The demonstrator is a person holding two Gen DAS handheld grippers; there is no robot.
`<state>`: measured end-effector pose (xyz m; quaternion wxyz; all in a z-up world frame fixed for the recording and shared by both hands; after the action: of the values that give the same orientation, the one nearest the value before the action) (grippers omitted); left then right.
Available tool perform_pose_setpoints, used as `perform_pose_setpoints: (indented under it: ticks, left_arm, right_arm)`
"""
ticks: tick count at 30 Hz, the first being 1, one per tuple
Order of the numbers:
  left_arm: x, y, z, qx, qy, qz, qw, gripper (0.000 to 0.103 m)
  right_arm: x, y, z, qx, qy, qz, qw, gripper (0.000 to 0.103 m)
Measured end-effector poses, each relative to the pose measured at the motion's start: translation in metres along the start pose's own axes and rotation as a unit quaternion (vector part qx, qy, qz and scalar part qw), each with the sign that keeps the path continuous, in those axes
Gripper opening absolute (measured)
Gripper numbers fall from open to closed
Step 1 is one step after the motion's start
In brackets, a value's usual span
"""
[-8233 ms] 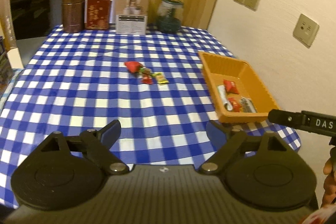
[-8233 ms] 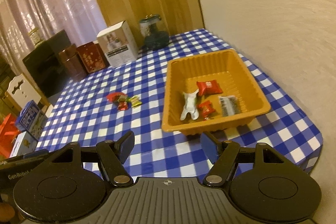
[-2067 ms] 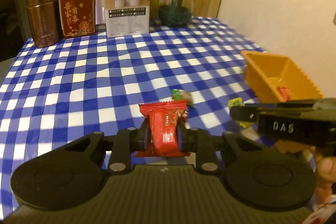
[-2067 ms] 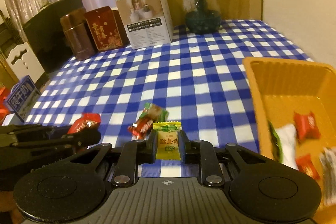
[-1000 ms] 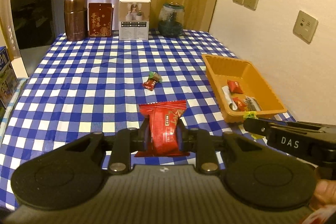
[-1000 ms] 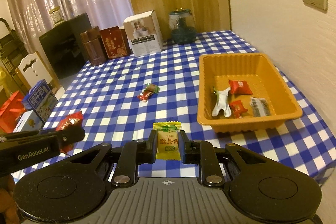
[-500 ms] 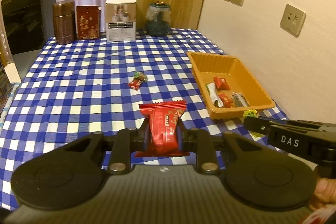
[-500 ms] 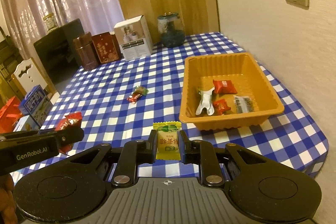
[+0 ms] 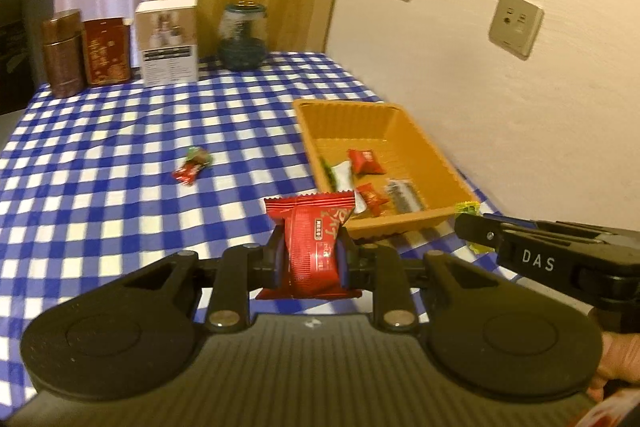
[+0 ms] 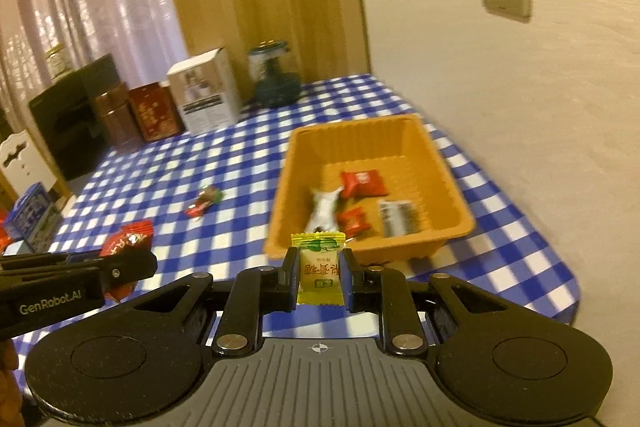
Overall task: Organize snacks
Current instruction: 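Carry the red packet and yellow-green candy over the orange tray with both grippers, then open the left gripper over the tray while the right releases the yellow-green candy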
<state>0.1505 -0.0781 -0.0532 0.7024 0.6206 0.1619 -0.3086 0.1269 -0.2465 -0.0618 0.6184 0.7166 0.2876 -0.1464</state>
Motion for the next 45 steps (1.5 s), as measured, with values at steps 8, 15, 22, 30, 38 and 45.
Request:
perform_pose_setpoints:
  ticks: [8,15,22,30,38,45]
  left_arm:
    - [0.034,0.018,0.032,0.013,-0.029,-0.006,0.9995,0.022]
    - [0.07,0.035,0.047,0.022,-0.04,-0.012,0.9989,0.022]
    - [0.109,0.051,0.053,0.03,-0.045,-0.016,0.9984,0.022]
    - [0.149,0.054,0.049,0.034,-0.046,-0.03,0.9979,0.022]
    - [0.167,0.045,0.044,0.039,-0.053,-0.029,0.9974,0.034]
    - [0.153,0.037,0.03,0.025,-0.039,-0.031,0.9984,0.034]
  right_arm:
    - [0.011,0.021,0.037,0.01,-0.017,0.01,1.0,0.021]
    - [0.035,0.044,0.062,0.018,-0.021,0.015,1.0,0.021]
    - [0.071,0.06,0.079,0.036,-0.01,0.003,0.999,0.021]
    - [0.103,0.066,0.089,0.037,-0.013,-0.007,0.999,0.021]
    - [0.12,0.061,0.095,0.046,-0.015,-0.018,0.999,0.021]
    - [0.124,0.054,0.09,0.044,-0.006,-0.024,0.999,0.021]
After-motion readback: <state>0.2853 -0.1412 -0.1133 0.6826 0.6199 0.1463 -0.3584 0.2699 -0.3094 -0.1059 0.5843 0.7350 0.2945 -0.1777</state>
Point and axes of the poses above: each gripper's, at about its wrist camera, not at the fingertips, and x roughly the way its jaws point, z to its right, y to its top, the point moved 6 cm from there along x, roughly the way its jaws point, and after that the axes turned 1 degree about -x, right-handed, at the moved point
